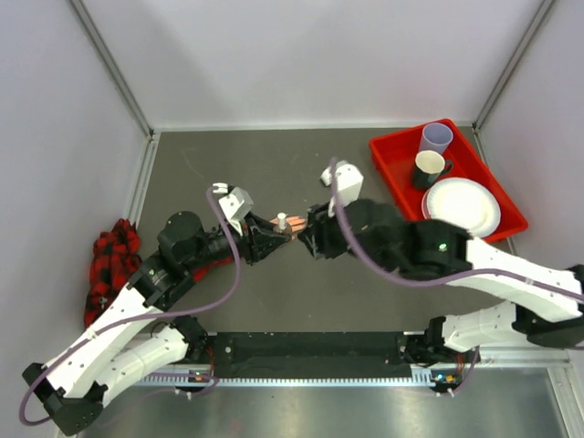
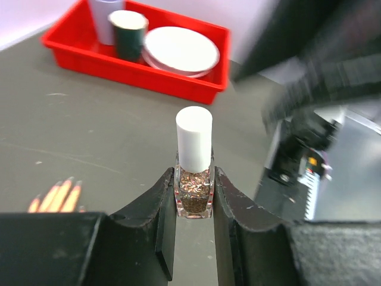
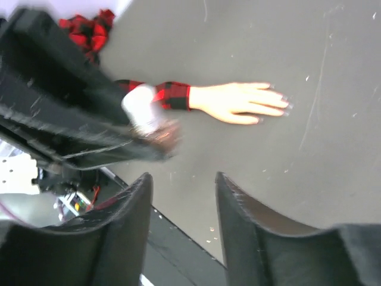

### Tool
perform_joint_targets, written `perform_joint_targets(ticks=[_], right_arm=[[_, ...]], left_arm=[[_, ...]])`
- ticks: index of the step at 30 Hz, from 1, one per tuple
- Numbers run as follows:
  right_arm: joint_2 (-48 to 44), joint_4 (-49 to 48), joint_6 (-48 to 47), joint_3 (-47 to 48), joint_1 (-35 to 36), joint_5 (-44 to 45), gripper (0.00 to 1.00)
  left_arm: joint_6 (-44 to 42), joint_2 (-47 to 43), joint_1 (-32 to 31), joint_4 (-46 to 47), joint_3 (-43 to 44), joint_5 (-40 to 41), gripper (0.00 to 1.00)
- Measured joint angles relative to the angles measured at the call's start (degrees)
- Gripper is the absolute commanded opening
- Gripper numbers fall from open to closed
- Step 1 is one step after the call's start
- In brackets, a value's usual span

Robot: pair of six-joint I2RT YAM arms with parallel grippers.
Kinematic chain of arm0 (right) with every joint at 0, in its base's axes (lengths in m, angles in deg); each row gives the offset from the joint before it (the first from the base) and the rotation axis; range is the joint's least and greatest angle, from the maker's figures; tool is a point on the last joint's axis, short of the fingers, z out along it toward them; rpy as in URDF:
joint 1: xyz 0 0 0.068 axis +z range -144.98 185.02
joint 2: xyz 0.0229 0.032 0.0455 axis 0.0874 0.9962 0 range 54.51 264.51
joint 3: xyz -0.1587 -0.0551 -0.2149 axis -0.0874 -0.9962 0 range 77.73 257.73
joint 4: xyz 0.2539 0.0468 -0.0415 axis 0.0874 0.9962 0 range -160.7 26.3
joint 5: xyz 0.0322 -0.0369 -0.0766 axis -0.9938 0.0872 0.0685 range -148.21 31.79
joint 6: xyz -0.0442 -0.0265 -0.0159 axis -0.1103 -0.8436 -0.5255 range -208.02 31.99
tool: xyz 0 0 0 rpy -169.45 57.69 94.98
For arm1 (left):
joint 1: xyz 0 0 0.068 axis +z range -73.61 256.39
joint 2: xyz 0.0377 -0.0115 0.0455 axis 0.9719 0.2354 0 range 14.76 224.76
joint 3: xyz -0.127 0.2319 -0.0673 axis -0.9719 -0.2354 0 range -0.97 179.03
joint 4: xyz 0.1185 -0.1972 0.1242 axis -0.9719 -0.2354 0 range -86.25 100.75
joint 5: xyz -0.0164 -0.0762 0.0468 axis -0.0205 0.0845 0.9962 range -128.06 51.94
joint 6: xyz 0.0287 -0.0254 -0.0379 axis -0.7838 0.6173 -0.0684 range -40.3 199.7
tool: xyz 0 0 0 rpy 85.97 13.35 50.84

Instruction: Paint the nails

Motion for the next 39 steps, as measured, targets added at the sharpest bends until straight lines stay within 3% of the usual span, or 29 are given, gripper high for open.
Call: perform_joint_targets(ticks=[7,11,15,21,29,33,36,39], right_arm=[[-5.46,-1.09,-12.09,-0.11,-14.45,-30.60,0.57],[-3.02,-1.95,-16.44,-0.11,-15.72,-47.43,0.59],[0.52,-2.21,-19.17,-0.04,-16.15,-59.30,0.54],[1.25,-2.80,-20.37,-0.04,-17.31,-66.86,0.47],[1.29,-4.22,-20.33,-0.04,-18.45,-69.92,0.36],[1.40,-4.57,-20.39,-0.04,-18.53,-70.58,0.24],[1.53,-4.68,-20.79,-0.02,-18.73,-70.86,0.00],[1.73,-4.50,-21.75,-0.02,-18.88,-70.47,0.00]], left_arm=[[0.90,-0.55,0.00,-1.79,0.02,-15.91,0.00],[3.87,1.75,-0.02,-0.87,0.13,-25.68,0.00],[5.95,2.23,0.00,-0.46,0.17,-30.16,0.00],[8.04,1.88,0.00,1.77,0.46,-33.59,0.00],[9.55,1.95,0.00,3.02,0.46,-35.82,0.00],[9.79,2.10,0.00,3.39,0.46,-36.44,0.00],[9.90,2.47,0.00,3.56,0.46,-36.74,0.00],[9.57,2.51,0.00,2.25,0.63,-35.93,0.00]])
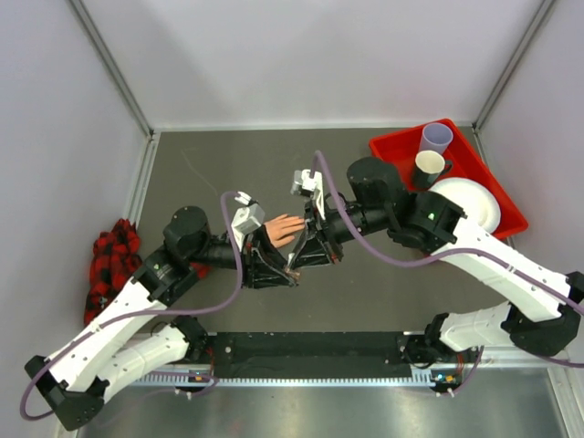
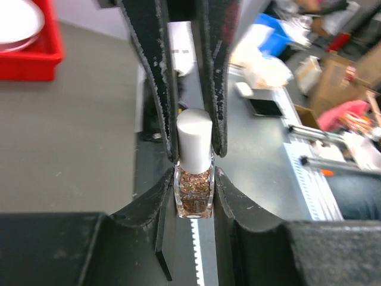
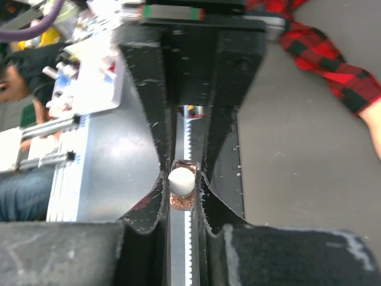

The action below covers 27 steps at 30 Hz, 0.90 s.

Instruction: Paint the nails

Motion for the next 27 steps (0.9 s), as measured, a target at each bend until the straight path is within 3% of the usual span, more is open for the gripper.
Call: perform_joint_targets(ticks=[5,7,9,11,13,16,17,18,21,25,27], right_arm=[[-1.46,-3.65,3.45,-2.45,0.31,11.28,0.00],[-2.36,-6.23,8.31,-4.22,3.15,25.70,0.00],[-1.86,-6.60,14.14,-4.46,8.52,43.95,0.00],[0.07,-5.35,19.74,-3.26,12.24,56.68,0.00],[3.76,-2.62,23.82,-0.17,14.36,66.73,0.00],[6.86,-0.42,27.26,1.18,14.93,74.77,0.00],[6.99,-0.04,27.58,1.09,14.99,75.60,0.06],[6.86,0.35,27.67,0.96,15.10,76.11,0.23],[5.70,0.74,25.35,0.96,15.43,73.57,0.47],[2.71,1.95,18.95,0.96,13.22,62.62,0.47],[1.03,1.77,15.61,0.85,10.45,51.65,0.48]], left_arm=[[-4.50,-1.01,-0.37,-7.93,2.89,16.06,0.00],[-6.10,-0.83,-0.74,-8.59,3.04,25.11,0.00],[-6.64,-0.22,-1.11,-8.22,2.69,30.84,0.00],[-6.67,0.61,-1.40,-6.34,1.60,34.45,0.00],[-6.64,1.81,-1.36,-5.22,1.11,37.35,0.00],[-6.80,4.42,-0.92,-4.42,1.09,39.23,0.00],[-7.06,5.11,-0.92,-4.15,1.07,39.17,0.00],[-7.41,5.42,-0.90,-3.87,1.03,38.25,0.00],[-7.87,4.44,-0.70,-3.34,0.63,34.99,0.00],[-7.93,0.85,-0.35,-3.37,0.11,28.04,0.00],[-7.58,-0.50,-0.31,-3.17,0.07,23.98,0.00]])
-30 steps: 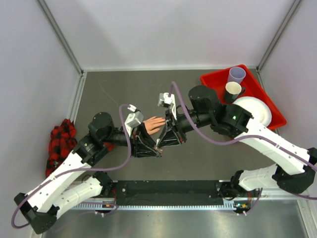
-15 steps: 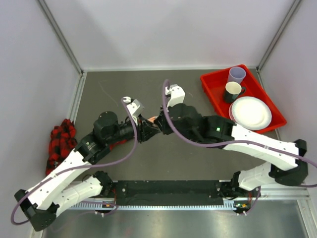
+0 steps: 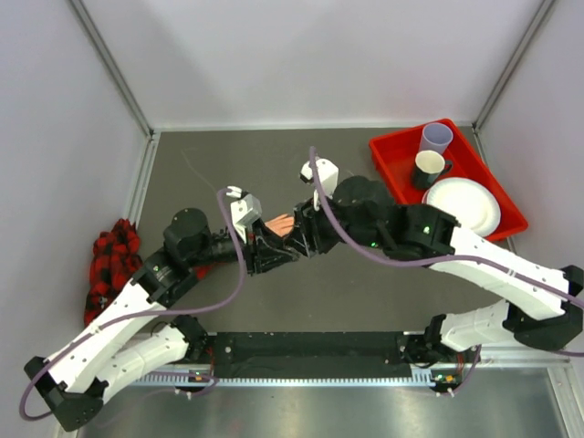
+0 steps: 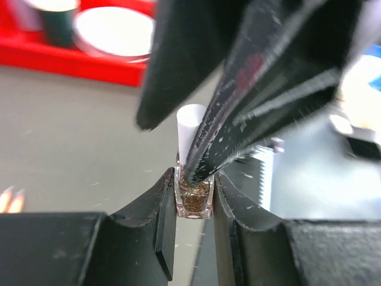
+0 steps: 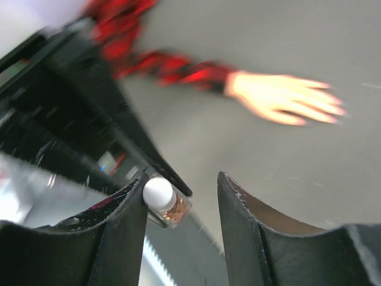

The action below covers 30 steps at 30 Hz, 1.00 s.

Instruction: Paint the nails

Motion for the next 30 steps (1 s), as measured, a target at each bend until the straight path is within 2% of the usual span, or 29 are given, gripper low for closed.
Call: perform_joint_targets(ticks=[2,5,8,14,18,30], right_arm=[[-1.18,0.07,-3.23,-0.35,-2.99,-11.85,0.48],[-1.51,0.33,-7.56,-0.52,-5.33,-24.13,0.49],[-1.51,0.31,-10.34,-0.52,-6.64,-31.71,0.45],[-1.51,0.26,-12.81,-1.01,-9.64,-44.81,0.34],[-1.51,0.22,-13.44,-1.33,-10.32,-49.62,0.30],[-1.51,-0.15,-13.51,-1.38,-11.58,-53.51,0.36]], left_arm=[[0.83,-0.44,-0.02,0.50,0.00,-4.76,0.00],[3.06,0.04,-0.02,1.25,0.00,-11.63,0.00],[4.85,0.37,-0.02,2.19,0.00,-16.35,0.00],[6.45,0.37,0.04,3.52,0.00,-19.50,0.00],[7.04,0.37,0.09,3.63,0.00,-20.76,0.00],[7.82,0.48,0.09,4.07,0.00,-23.52,0.00]])
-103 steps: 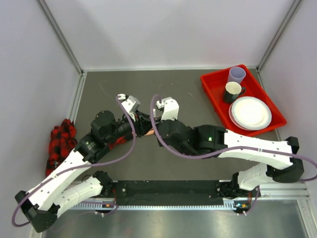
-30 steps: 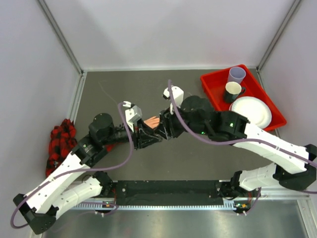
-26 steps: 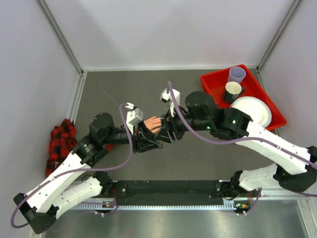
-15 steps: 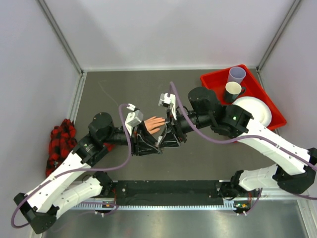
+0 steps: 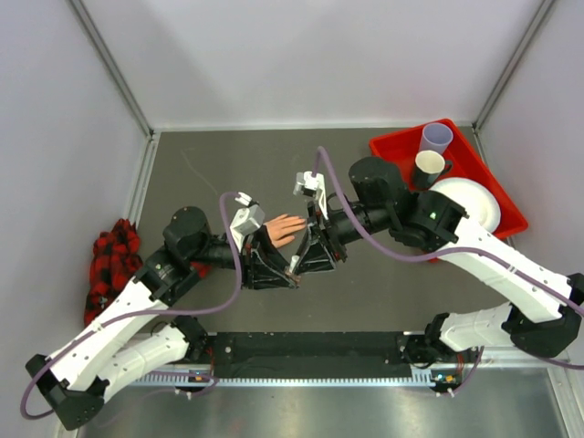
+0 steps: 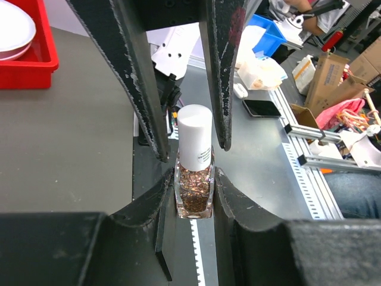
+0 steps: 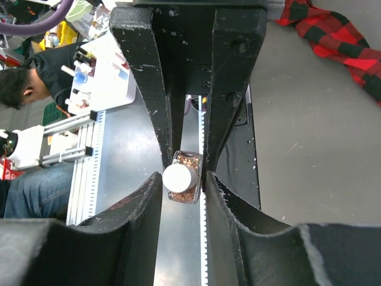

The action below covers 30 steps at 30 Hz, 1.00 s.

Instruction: Paint the nails

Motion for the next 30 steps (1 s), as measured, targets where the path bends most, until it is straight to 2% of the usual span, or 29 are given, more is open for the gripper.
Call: perform_joint_targets(ticks=[6,10,11,12,15,18,21,24,27,30], right_arm=[[0.22,-0.09,0.00,0.20,-0.66,-0.81,0.32],[0.70,-0.11,0.09,0.24,-0.72,-1.79,0.11],[0.83,-0.09,-0.20,0.33,-0.72,-1.86,0.03],[0.87,-0.09,-0.44,0.33,-0.72,-1.86,0.00],[0.92,0.17,-1.09,0.33,-0.74,-0.83,0.00],[0.76,-0.07,-0.24,0.15,-0.76,3.56,0.00],[0.17,-2.58,3.93,-1.22,0.04,14.10,0.00],[0.35,-3.76,10.27,-1.77,4.90,34.84,0.00],[2.60,-2.89,16.87,-0.90,10.36,54.53,0.00],[4.76,-2.19,20.24,0.13,12.50,63.58,0.00]], left_arm=[[0.02,0.94,0.00,0.15,0.00,-1.42,0.00],[-0.02,1.07,0.07,-0.04,0.00,-1.64,0.00],[0.02,1.09,0.15,-0.35,0.00,-1.77,0.00],[0.09,1.11,0.17,-0.74,0.00,-1.73,0.00],[-0.31,1.03,0.17,-2.23,0.20,-0.37,0.00],[-2.25,0.48,0.13,-5.51,1.09,5.44,0.00],[-4.85,0.42,-0.17,-9.22,2.16,17.55,0.00],[-6.91,1.79,-0.46,-10.71,2.78,27.32,0.00],[-8.50,3.17,-0.76,-10.62,2.82,32.98,0.00],[-9.73,4.24,-0.76,-10.69,2.82,35.98,0.00]])
